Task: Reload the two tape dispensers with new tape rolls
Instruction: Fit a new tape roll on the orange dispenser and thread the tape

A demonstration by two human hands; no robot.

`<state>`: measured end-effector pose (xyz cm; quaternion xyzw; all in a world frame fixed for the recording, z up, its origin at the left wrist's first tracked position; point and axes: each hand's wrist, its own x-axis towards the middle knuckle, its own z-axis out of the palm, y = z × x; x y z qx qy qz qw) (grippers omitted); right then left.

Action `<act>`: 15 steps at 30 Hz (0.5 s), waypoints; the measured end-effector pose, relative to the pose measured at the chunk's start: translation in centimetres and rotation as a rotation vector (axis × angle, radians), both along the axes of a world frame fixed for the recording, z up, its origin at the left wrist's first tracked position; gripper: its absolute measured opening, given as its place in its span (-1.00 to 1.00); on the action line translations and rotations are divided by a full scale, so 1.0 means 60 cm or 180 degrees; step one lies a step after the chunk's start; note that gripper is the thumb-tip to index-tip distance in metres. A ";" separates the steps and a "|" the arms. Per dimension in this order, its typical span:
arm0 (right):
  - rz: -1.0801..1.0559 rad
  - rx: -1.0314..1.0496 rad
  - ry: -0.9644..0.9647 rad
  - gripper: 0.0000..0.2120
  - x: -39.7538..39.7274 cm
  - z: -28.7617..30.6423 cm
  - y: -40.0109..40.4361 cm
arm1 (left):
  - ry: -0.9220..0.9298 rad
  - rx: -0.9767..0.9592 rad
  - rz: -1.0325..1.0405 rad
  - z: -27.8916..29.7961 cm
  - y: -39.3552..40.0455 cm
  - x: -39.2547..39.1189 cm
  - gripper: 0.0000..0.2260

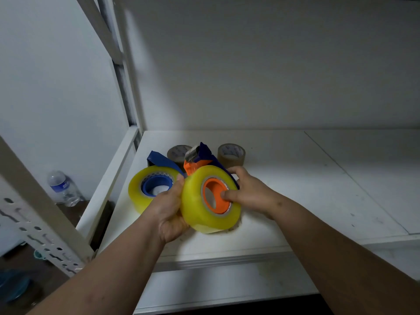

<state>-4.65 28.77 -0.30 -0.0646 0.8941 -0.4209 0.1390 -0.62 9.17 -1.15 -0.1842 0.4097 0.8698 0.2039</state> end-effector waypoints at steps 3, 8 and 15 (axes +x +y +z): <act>-0.0189 0.0492 0.0374 -0.59 -0.014 0.007 0.002 | -0.0113 -0.0151 0.0072 0.011 0.016 -0.016 -0.50; -0.0485 0.0814 0.0511 -0.66 -0.030 -0.001 0.012 | -0.0103 -0.0568 -0.0290 0.024 0.025 -0.028 -0.56; -0.0645 0.1281 0.0697 -0.68 -0.053 -0.027 0.013 | 0.0429 -0.1677 -0.0545 0.002 0.029 -0.035 -0.31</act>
